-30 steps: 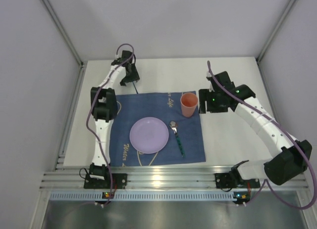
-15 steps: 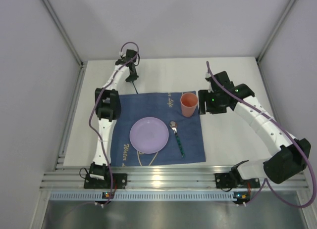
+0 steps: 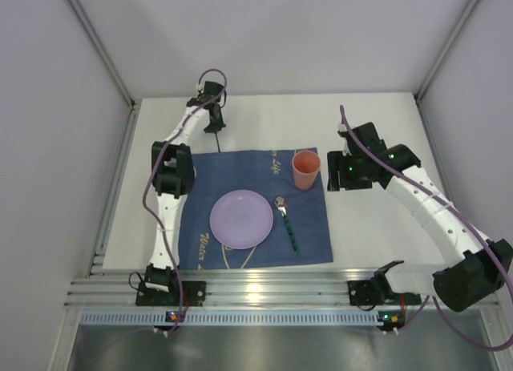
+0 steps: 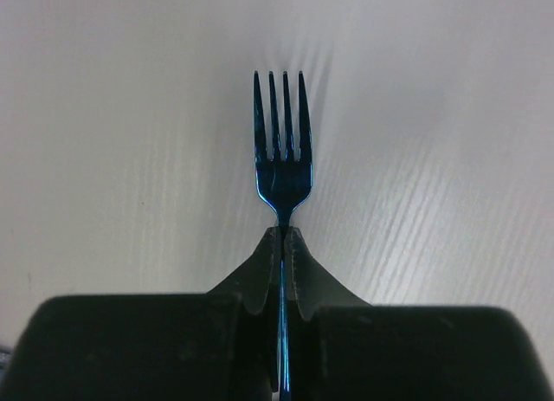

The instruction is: Set the dinner table for one person

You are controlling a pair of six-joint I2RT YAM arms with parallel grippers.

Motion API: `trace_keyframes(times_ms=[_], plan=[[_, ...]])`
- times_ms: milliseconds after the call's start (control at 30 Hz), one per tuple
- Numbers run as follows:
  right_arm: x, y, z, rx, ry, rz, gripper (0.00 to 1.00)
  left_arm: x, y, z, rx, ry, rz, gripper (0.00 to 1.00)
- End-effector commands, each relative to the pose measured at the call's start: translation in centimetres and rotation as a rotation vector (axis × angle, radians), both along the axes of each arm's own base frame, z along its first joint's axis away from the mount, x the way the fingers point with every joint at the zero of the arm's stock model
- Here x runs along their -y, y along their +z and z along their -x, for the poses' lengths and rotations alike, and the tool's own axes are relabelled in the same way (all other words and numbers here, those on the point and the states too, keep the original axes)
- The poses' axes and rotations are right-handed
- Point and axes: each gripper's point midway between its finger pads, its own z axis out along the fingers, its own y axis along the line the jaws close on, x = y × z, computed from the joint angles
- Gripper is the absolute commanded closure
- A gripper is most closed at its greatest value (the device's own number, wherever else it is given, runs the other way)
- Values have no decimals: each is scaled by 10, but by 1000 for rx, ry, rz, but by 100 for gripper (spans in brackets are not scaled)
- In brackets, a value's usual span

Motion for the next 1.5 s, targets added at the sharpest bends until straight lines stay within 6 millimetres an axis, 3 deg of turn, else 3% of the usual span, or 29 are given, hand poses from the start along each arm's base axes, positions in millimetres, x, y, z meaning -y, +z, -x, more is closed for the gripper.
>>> trace_keyframes(times_ms=[0, 67, 100, 133, 167, 200, 233, 267, 300, 333, 367, 400, 433, 467, 500, 533, 567, 633, 667, 733, 867, 967, 1133, 1233, 1267, 1400, 1467], plan=[[9, -5, 3, 30, -1, 34, 39, 30, 116, -25, 269, -92, 174, 100], [7, -5, 0, 43, -5, 25, 38, 41, 166, -21, 350, -129, 209, 100], [6, -4, -1, 45, -9, 19, 36, 44, 210, -10, 417, -148, 218, 100], [5, -3, -3, 51, -11, 15, 35, 44, 227, -1, 438, -163, 220, 100], [3, -3, -7, 54, -12, 12, 33, 42, 215, 13, 399, -178, 196, 100], [1, 2, -10, 69, -12, 5, 31, 35, 250, 33, 449, -183, 187, 100], [0, 6, -13, 81, -15, 1, 29, 29, 250, 47, 435, -176, 166, 100], [-1, 6, -16, 85, -17, 2, 27, 16, 215, 68, 343, -165, 108, 100], [-2, 11, -19, 99, -20, -4, 22, 8, 234, 92, 367, -165, 89, 100], [-2, 14, -21, 107, -21, -7, 18, 0, 225, 109, 332, -161, 63, 100], [-4, 14, -23, 109, -18, -9, 16, -8, 185, 136, 230, -172, 30, 100], [-5, 16, -24, 111, -16, -11, 13, -11, 196, 158, 249, -191, 34, 100], [-5, 17, -25, 113, -17, -10, 12, -13, 187, 173, 219, -208, 31, 100], [-5, 15, -25, 111, -17, -7, 11, -15, 157, 198, 138, -220, 33, 100], [-5, 16, -25, 113, -18, -10, 8, -14, 161, 214, 143, -240, 55, 100], [-6, 15, -26, 112, -19, -10, 5, -7, 152, 228, 109, -272, 96, 100], [-6, 14, -25, 109, -20, -9, 2, -5, 123, 252, 22, -279, 126, 100], [-6, 14, -26, 111, -20, -9, 1, 6, 110, 280, -30, -318, 202, 100], [-6, 15, -26, 114, -20, -11, 0, 5, 87, 300, -103, -292, 225, 100], [-6, 15, -25, 117, -22, -12, 0, 1, 65, 323, -172, -249, 237, 100], [-4, 14, -23, 118, -26, -9, 0, -6, 67, 323, -175, -223, 147, 100], [-1, 13, -18, 119, -38, -12, 0, -19, 55, 324, -242, -186, 74, 100], [4, 11, -10, 124, -56, -17, 0, -21, 36, 323, -293, -168, 54, 100], [7, 8, -5, 120, -63, -12, 0, -26, 25, 326, -327, -140, 30, 76], [9, 7, -4, 119, -69, -10, 0, -27, 25, 326, -330, -138, 26, 59], [13, 9, 0, 129, -78, -6, 0, -32, 31, 326, -306, -121, 8, 38], [12, 11, 0, 135, -77, -12, 0, -33, 41, 326, -301, -117, 4, 36]])
